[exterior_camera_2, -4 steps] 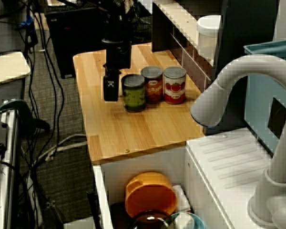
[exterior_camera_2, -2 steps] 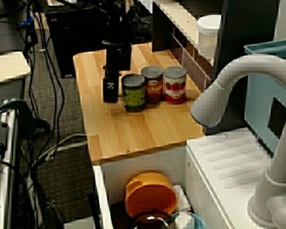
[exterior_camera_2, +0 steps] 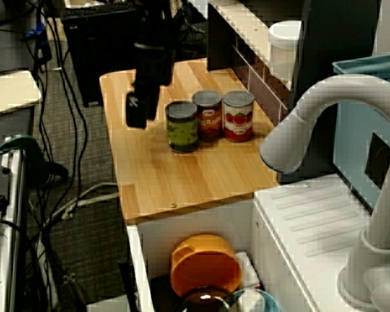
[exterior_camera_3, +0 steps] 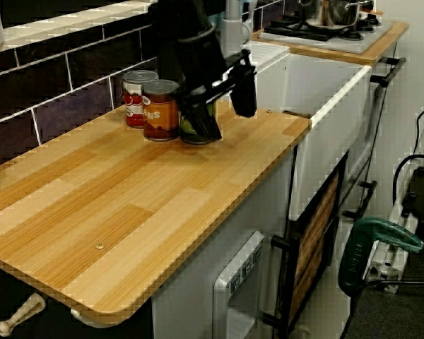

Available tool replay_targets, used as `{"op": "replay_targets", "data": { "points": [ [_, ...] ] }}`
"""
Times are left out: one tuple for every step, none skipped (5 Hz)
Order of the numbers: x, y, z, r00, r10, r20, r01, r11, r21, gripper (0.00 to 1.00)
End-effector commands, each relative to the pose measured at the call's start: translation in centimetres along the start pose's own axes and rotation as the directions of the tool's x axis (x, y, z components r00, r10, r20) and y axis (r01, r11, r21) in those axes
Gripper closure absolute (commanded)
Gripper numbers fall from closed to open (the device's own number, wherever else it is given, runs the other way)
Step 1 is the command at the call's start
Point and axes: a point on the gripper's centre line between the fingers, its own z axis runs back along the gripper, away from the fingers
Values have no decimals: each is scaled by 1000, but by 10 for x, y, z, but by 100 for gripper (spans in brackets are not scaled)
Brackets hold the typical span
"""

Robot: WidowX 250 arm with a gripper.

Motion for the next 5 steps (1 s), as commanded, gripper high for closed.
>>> {"op": "replay_targets", "data": {
  "points": [
    [-1, -4, 29, 928, -373, -23, 371, 913, 173, 0],
    [3, 10, 22, 889, -457, -9, 446, 863, 236, 0],
    [10, 21, 18, 871, -489, -43, 484, 840, 246, 0],
    [8, 27, 21, 850, -527, -14, 512, 819, 257, 0],
    [14, 35, 17, 856, -517, 0, 505, 836, 212, 0]
  ]
}}
